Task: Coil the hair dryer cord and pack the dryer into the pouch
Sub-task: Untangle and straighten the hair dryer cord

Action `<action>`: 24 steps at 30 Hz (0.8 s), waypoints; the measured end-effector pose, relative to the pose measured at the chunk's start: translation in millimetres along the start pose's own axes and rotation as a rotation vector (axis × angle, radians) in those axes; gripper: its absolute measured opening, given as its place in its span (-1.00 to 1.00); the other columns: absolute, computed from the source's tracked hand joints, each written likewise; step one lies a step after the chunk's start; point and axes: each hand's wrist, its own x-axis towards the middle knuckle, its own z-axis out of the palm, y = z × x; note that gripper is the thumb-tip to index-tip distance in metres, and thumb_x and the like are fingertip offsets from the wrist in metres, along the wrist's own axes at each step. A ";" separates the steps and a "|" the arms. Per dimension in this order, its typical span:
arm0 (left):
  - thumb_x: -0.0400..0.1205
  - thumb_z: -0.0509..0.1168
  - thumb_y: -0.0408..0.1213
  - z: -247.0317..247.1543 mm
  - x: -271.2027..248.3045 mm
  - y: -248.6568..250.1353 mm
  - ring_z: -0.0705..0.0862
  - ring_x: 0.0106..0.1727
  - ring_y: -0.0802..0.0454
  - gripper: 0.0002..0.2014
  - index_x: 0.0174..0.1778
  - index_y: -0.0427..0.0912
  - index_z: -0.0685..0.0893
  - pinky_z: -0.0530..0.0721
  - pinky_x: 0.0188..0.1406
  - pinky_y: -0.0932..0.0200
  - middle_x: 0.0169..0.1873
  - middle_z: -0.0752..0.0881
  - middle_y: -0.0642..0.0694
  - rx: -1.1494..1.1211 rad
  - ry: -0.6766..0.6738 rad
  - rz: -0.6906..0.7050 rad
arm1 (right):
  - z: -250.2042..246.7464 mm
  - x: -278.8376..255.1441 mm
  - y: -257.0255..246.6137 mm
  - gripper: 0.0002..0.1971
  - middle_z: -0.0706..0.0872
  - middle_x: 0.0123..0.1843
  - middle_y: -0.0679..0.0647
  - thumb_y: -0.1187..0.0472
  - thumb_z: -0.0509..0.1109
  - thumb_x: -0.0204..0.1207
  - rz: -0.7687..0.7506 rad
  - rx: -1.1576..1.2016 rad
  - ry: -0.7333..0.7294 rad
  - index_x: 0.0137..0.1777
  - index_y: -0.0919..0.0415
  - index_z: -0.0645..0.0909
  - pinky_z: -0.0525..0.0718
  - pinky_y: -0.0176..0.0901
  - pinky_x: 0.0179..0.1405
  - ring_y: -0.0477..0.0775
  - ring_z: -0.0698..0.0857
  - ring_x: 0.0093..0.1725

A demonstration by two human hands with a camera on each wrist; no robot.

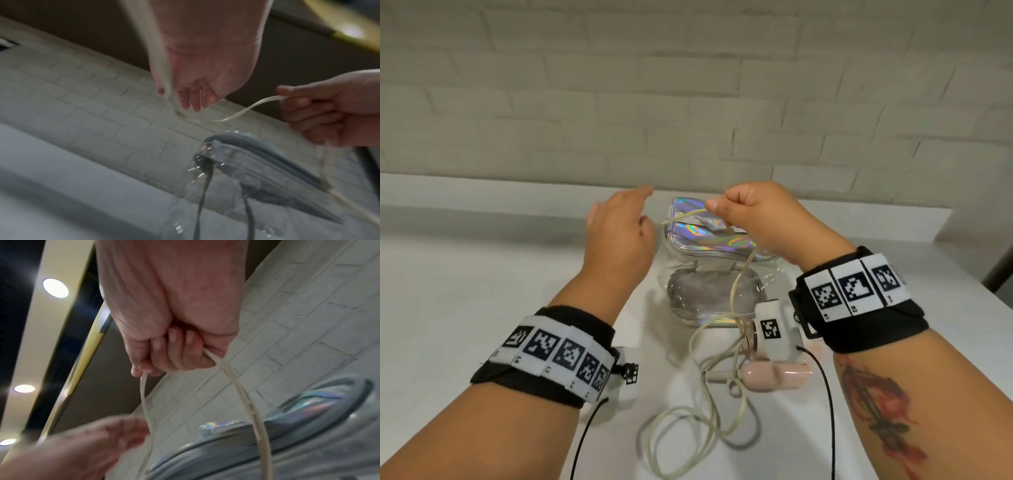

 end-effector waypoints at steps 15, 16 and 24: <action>0.52 0.32 0.00 -15.0 5.0 17.0 0.30 -0.54 0.21 -0.63 -0.55 -0.06 0.46 0.31 -0.50 0.25 -0.66 0.37 0.13 -0.505 -0.014 -0.136 | 11.2 -0.3 -3.6 -0.65 0.30 -0.58 -0.05 0.06 0.29 0.61 -0.031 0.349 -0.101 -0.39 0.19 0.52 0.18 -0.15 -0.48 -0.06 0.20 -0.54; 0.53 0.32 0.01 -16.9 5.2 11.1 0.30 -0.54 0.18 -0.62 -0.55 -0.06 0.45 0.31 -0.48 0.18 -0.65 0.37 0.13 -0.519 0.012 -0.169 | 11.5 -1.0 -1.2 -0.65 0.30 -0.57 -0.05 0.05 0.30 0.60 -0.025 0.344 -0.099 -0.41 0.16 0.51 0.18 -0.12 -0.46 -0.04 0.20 -0.52; 0.61 0.27 0.02 -30.9 -0.6 -15.7 0.23 -0.46 0.03 -0.58 -0.54 -0.03 0.38 0.20 -0.46 0.09 -0.52 0.31 -0.03 -0.591 0.202 -0.353 | 1.1 -4.8 15.0 -0.64 0.29 -0.60 -0.09 0.05 0.31 0.60 0.026 0.384 -0.072 -0.45 0.09 0.53 0.22 -0.13 -0.44 -0.07 0.19 -0.54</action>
